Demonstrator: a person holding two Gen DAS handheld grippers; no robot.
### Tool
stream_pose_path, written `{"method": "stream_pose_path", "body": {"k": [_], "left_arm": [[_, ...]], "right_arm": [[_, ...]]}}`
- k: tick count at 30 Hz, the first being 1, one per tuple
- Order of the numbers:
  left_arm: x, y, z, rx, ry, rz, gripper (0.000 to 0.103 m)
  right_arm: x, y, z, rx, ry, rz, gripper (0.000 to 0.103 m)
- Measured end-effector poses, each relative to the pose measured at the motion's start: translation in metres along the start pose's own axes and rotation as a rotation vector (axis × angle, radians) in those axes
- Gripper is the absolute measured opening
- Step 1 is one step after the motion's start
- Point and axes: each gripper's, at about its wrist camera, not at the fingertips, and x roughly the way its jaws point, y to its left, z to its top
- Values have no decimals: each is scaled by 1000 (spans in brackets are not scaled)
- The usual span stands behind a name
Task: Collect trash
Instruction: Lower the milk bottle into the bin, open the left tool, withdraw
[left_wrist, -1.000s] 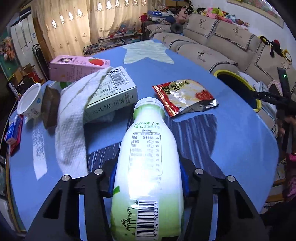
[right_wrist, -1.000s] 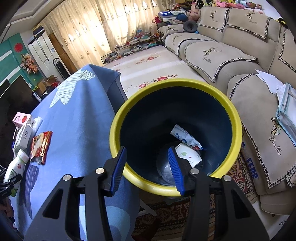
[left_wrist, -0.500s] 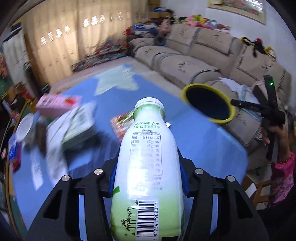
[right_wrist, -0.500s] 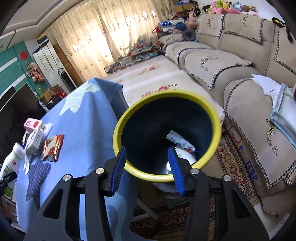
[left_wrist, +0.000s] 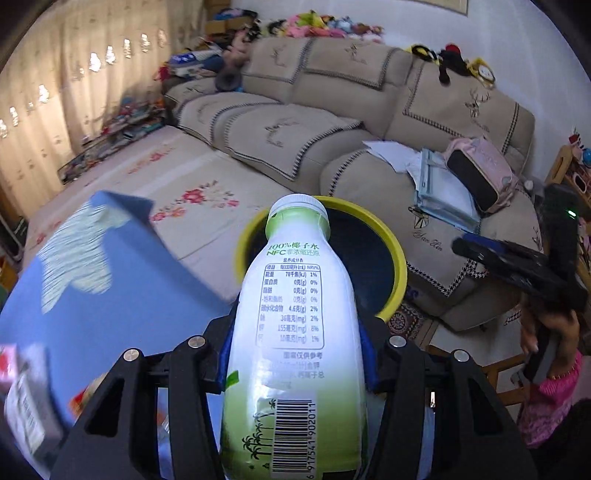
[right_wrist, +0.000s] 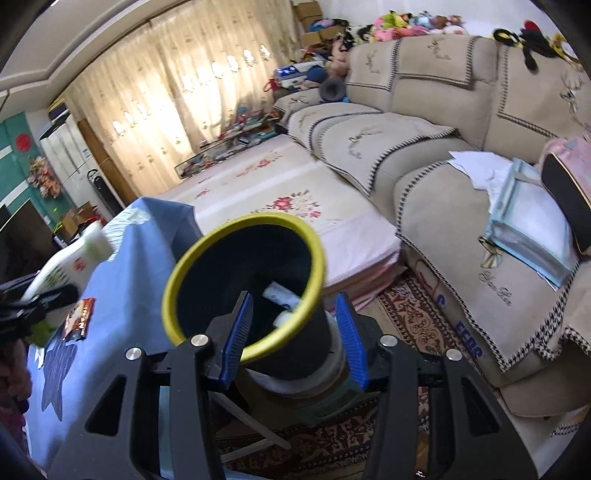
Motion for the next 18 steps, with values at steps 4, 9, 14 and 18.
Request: {"method": "stream_pose_path", "body": {"k": [4,9,14,18], "left_arm": [[49,-13,25,6,42,-9,51],[95,-26,46,13,69,-12,51],[122,-36,58,19,74,-9,53],[119,-40,64,36,25,36,67]], "right_arm": [[5,-19,-3,36,14,-10,45],[8,-35,-5,57,27,-27,45],[2,-42,-6,65,24,-47,45],[-5,-47,-7,67,20,-70,50]]}}
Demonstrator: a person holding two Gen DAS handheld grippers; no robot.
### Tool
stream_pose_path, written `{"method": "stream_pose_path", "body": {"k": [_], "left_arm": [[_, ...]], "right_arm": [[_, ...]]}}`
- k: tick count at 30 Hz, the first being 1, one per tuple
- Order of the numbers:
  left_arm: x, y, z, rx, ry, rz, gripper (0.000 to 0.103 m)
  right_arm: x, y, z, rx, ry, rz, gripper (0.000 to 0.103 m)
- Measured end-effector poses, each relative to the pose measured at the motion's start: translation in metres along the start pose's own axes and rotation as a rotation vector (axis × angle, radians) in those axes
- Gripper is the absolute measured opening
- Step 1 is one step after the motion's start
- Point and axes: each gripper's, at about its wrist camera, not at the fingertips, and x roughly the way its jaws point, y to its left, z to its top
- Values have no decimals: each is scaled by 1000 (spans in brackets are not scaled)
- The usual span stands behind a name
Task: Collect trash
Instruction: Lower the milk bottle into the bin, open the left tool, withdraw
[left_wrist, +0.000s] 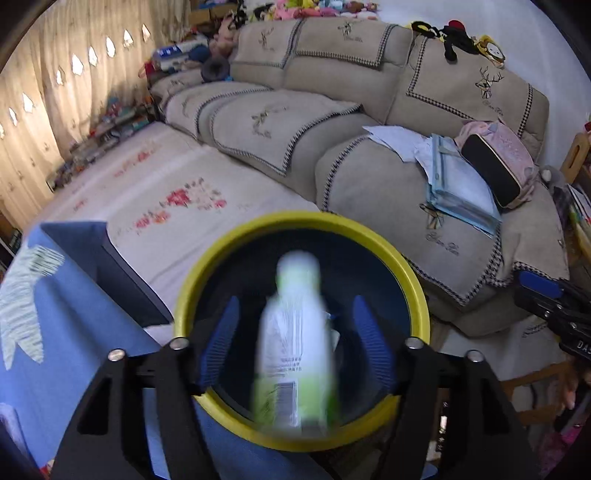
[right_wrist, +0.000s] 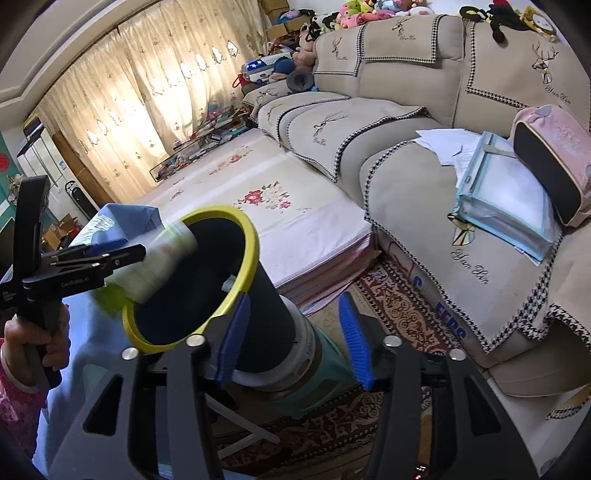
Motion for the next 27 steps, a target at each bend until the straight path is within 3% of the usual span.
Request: {"method": "stream_pose_path", "body": {"k": [4,8,12,17,27], "left_arm": [[-28,2,-2,-25,-55,21,68],[-89,13,-21,-79,-156,37,82],[-155,30,-55,-162,-252,53,92],[-217,56,-110,-263,-311,110,95],[-322,108,-248,-442,-360,412,98]], "right_arm": [[-9,-2,0,-2,-16,-11,50],[-19,2,-3,-13,-31,-13,52],[-28,6,-6,-18,-39,-17,53],[-38,18,-7,-42,-52,-15,54],[-45,87,-9,-167,-46,56,56]]}}
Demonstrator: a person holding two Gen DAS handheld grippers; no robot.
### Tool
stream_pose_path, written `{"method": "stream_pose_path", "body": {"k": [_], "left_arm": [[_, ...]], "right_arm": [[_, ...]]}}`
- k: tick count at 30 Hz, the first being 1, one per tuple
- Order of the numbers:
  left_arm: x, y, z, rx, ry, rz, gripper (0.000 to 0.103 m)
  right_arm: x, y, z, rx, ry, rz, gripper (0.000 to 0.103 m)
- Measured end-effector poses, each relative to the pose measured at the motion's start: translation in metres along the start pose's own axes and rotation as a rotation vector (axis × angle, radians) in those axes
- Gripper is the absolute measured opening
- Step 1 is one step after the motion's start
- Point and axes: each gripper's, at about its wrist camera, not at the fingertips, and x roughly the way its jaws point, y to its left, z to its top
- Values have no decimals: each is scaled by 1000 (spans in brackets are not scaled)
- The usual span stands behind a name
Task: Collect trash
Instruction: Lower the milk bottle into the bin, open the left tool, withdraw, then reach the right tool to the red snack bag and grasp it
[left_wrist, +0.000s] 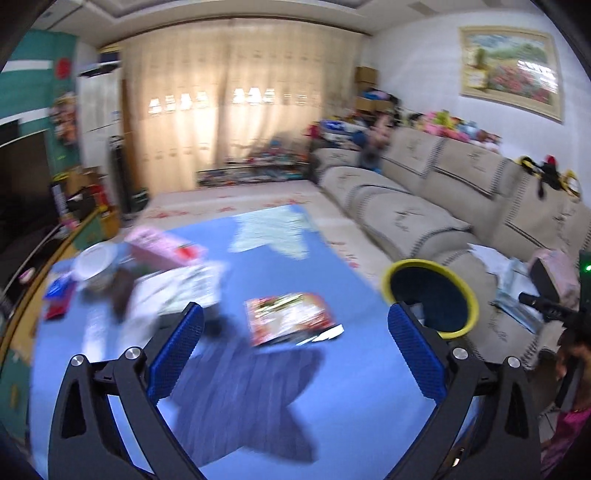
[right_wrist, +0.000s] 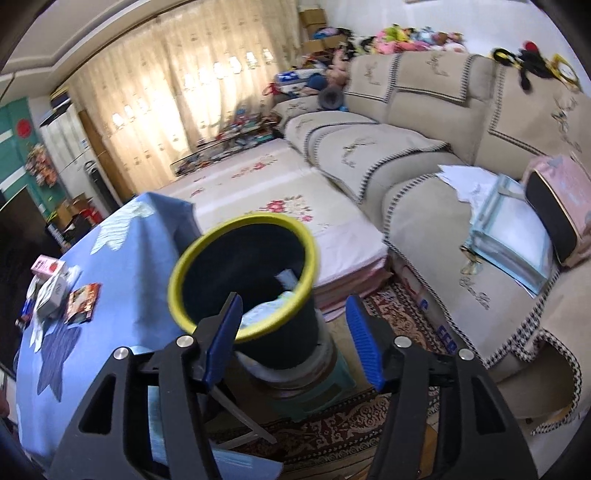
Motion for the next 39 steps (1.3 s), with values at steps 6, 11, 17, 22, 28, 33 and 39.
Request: {"method": "stream_pose_path", "body": {"k": [6,11,17,22,28,33,39], "left_arm": [[-40,78,-37,-134,-10,103,98],[-63,128,-67,-256,-28,156,98],[-66,150,-85,-317,-25,188,98],[-60,155,-92,-335,-11,195,98],[-43,166,-98,-365,12,191,98],[-30,172,-99,-375,29,183,98],[-21,176,-102,-391,40,179,98]], "right_arm": [[5,80,2,-138,9,98,58],[21,163,-5,-275,53,242,58],[48,242,-15,-382,124,361,58],[74,281,-23,-493,129,295,58],[112,287,-37,-537,187,225,58],[124,293,-30,-518,228,290,57],[142,315,-13,-528,246,292,74]]}}
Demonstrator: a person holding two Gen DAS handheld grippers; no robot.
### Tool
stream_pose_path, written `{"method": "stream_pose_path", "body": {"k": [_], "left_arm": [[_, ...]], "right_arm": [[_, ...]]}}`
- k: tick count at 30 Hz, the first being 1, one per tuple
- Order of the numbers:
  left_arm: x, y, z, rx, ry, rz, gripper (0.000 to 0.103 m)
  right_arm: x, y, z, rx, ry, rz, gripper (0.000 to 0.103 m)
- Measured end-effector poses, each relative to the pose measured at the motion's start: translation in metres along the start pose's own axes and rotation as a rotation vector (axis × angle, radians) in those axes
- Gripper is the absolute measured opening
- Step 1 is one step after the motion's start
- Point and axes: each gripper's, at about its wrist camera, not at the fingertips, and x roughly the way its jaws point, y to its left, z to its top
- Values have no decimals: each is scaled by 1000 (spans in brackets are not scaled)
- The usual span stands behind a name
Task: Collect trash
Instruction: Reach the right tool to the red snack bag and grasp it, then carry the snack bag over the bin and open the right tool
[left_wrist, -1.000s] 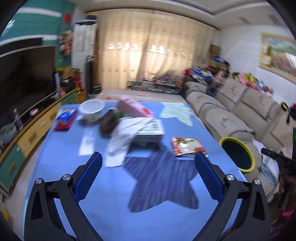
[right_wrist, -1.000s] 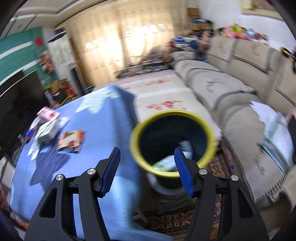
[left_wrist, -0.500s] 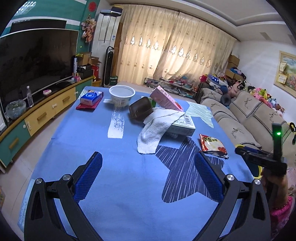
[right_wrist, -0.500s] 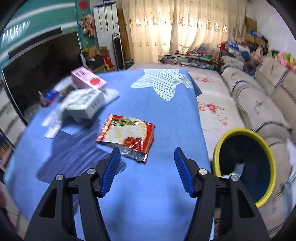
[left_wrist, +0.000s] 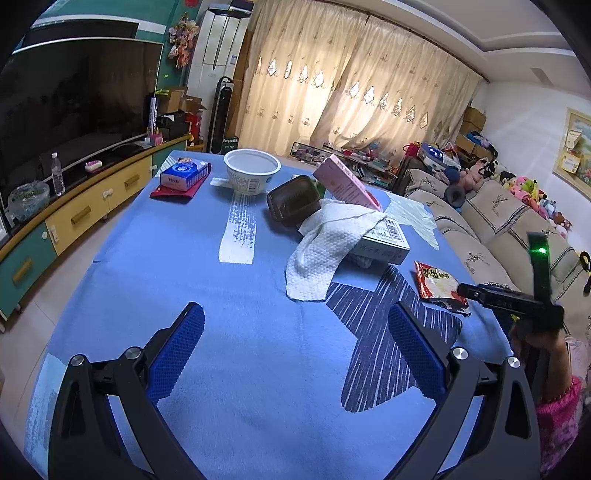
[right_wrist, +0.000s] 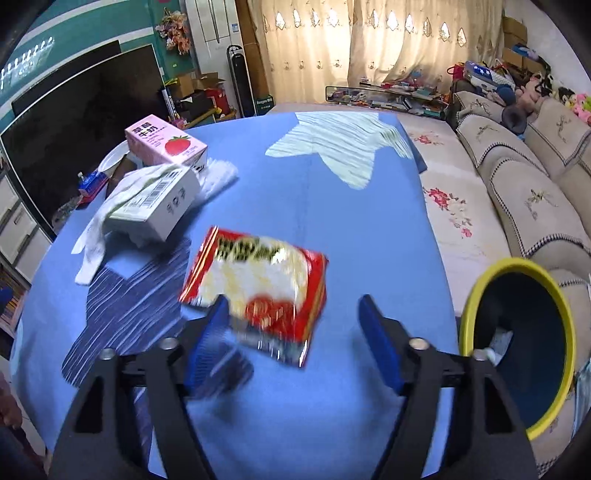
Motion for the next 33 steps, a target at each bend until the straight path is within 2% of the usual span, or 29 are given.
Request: {"method": "stream_pose_path", "body": {"k": [4,6,9,11,13,14,25,29,33], "left_arm": [[6,1,-2,1,10,4,98],[6,3,-2,0,10,6,98],[9,6,-2,-7,14,6,98],[11,7,-2,-11,18,6,98],[13,7,-3,-14,22,2,98],[13,7,-4,-15,24,0,98],[6,-1,-2,8,5,-4,98],[5,-8,-2,21,8,-9,98],[5,-19,-1,40,11,-23,98]], "right_arm": [[23,6,8,0,58,-1,74],[30,10,9,-3,68,-12,70],[31,17,10,-21,56,-44,51],[29,17,9,-23,50,-39,32],[24,18,8,-25,31,-35,21],[22,17,7,-21,24,-31,18],[-31,1,-5,51,-87,-5,16],[-47,-20,-13,96,-118,-37,16],[-59,-54,-21,157,-144,-111,16]]}}
